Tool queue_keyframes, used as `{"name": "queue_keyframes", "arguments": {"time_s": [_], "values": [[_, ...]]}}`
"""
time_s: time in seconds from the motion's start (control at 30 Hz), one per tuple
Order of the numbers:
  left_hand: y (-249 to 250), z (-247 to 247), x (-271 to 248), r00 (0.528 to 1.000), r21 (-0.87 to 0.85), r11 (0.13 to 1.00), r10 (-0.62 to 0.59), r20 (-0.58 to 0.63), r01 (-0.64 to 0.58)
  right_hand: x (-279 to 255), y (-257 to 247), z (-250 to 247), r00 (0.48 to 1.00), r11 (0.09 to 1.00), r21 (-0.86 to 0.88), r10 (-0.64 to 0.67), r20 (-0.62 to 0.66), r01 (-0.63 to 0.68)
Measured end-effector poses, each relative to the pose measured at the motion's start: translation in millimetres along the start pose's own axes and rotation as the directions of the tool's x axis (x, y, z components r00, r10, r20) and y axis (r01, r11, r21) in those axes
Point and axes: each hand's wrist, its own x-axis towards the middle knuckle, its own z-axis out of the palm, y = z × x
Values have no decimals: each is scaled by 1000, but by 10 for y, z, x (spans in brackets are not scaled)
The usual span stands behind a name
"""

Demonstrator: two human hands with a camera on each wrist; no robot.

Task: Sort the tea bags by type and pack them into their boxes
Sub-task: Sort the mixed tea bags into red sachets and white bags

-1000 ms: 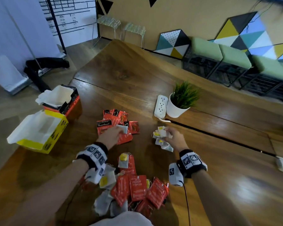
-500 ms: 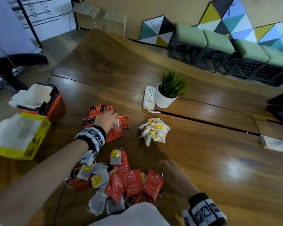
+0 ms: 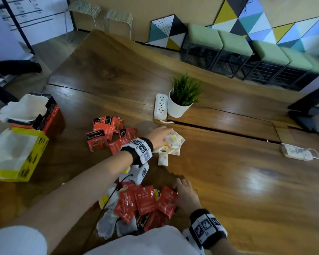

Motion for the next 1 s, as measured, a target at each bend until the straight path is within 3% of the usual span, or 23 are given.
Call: {"name": "queue_keyframes", "arguments": {"time_s": [0.1, 0.2, 0.4, 0.53, 0.63, 0.73, 0.87, 0.93, 1.0], "values": [[-114, 130, -480, 997, 7, 1000, 12, 77, -12, 9, 53, 20, 1000, 1000, 18, -2, 24, 1], [-220, 364, -948, 947, 285, 955, -168, 273, 87, -9, 81, 11, 999, 1000, 5, -31, 37, 31], [-184, 839, -1347, 947, 539, 806, -318, 49, 243, -53, 103, -13, 996, 999, 46, -19, 88, 15], [-196, 957, -1333, 932, 581, 761, -363, 12, 289, -103, 181, -26, 998, 997, 74, -15, 60, 10], [-220, 895, -1332, 942, 572, 775, -336, 15, 267, -144, 309, -106, 1000, 995, 102, -13, 22, 11], [-241, 811, -1354, 962, 443, 865, -273, 18, 237, -225, 394, -244, 999, 983, 179, -30, -39, 37], [-316, 601, -1399, 960, -24, 960, -278, 36, 279, -333, 482, -387, 992, 926, 367, -54, -116, 93], [-340, 438, -1440, 964, -298, 917, -261, 55, 265, -331, 512, -431, 993, 885, 460, -13, -121, 67], [-350, 270, -1510, 973, -614, 758, -218, 79, 220, -309, 500, -481, 992, 822, 565, 6, -130, 69]]}}
